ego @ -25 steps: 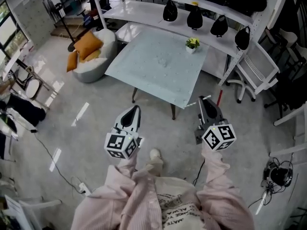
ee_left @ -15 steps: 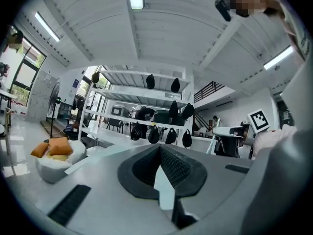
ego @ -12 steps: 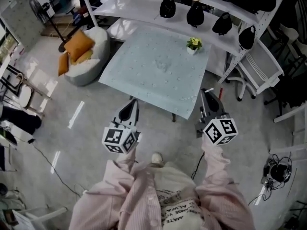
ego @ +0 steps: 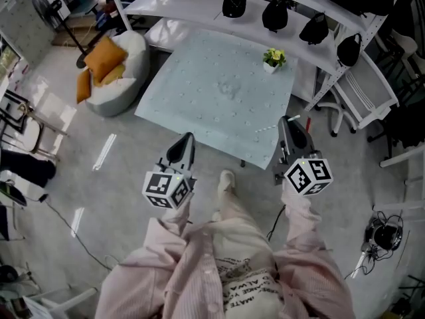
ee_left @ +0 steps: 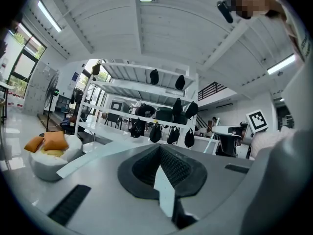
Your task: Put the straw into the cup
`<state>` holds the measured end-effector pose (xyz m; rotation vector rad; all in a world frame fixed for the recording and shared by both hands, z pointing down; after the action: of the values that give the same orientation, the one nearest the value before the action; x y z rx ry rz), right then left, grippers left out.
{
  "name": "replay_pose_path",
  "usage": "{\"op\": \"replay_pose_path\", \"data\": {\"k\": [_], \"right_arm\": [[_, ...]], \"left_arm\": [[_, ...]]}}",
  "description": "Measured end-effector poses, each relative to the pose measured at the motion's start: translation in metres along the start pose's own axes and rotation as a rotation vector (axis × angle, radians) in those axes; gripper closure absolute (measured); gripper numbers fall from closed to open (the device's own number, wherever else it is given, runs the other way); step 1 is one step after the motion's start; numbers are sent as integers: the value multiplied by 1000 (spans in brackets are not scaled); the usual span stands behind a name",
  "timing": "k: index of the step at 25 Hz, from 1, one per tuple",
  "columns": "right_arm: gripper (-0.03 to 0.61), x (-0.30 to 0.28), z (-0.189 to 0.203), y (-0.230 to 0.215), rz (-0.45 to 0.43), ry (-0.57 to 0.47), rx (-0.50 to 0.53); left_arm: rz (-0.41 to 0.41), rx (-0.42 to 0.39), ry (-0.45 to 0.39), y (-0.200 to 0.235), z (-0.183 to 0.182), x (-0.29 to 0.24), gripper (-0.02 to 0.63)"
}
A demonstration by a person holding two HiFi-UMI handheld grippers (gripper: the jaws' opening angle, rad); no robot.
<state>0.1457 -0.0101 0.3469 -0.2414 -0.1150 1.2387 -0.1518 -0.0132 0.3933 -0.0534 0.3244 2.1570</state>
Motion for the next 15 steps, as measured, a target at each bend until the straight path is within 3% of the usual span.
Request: {"op": "replay_pose_path", "data": {"k": [15], "right_arm": [[563, -132, -6, -55, 45, 15, -39]], "left_arm": [[7, 59, 55, 79, -14, -119, 614]]}}
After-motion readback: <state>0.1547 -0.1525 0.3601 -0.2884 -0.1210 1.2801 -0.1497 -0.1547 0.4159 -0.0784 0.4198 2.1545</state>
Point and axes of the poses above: the fingertips, and each gripper's own axes: x backward along the fingers, y to its left, z out of its underside, the point moved 5 cm from there along x, backward along the fingers, and after that the axes turned 4 degrees about y, right-handed, at the moved point
